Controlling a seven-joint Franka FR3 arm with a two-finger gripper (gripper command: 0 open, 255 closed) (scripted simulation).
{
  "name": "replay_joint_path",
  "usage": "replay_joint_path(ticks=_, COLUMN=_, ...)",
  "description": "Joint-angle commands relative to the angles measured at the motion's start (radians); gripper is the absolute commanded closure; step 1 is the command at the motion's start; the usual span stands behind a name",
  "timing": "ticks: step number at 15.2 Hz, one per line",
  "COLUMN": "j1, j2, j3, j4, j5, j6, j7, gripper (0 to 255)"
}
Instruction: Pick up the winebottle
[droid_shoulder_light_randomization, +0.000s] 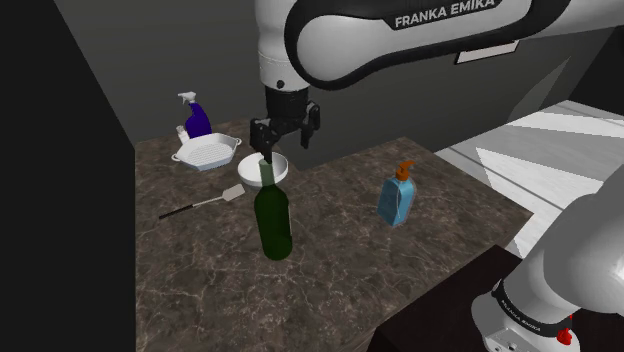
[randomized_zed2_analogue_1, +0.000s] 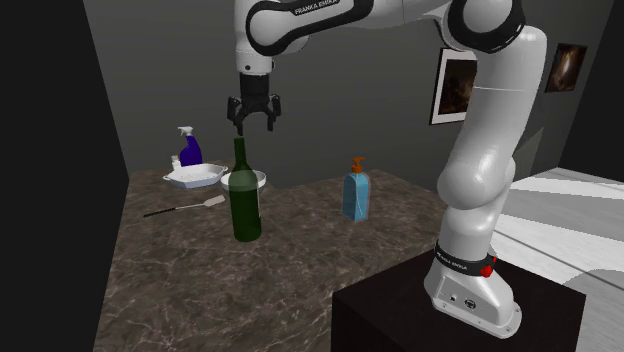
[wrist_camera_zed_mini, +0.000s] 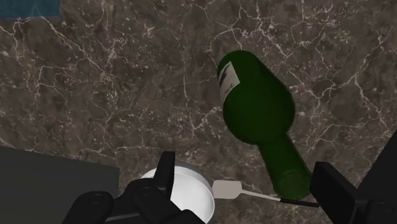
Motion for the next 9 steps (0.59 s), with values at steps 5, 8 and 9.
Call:
replay_joint_path(ticks=5, j1=0.043, j2=0.183, j3=0.03, j4=0.161, j5=-0.088, j6=-0.011, j7=0.125, gripper=0)
replay_joint_path(ticks=8, j1=0.042, j2=0.185, j3=0.028, j4=0.123, j5=-0.091, j6=0.029, j7=0.129, gripper=0)
replay_joint_path(ticks=9, j1=0.041, j2=0.186, j3=0.028, j4=0.11, j5=-0.092, j6=0.042, j7=0.131, gripper=0)
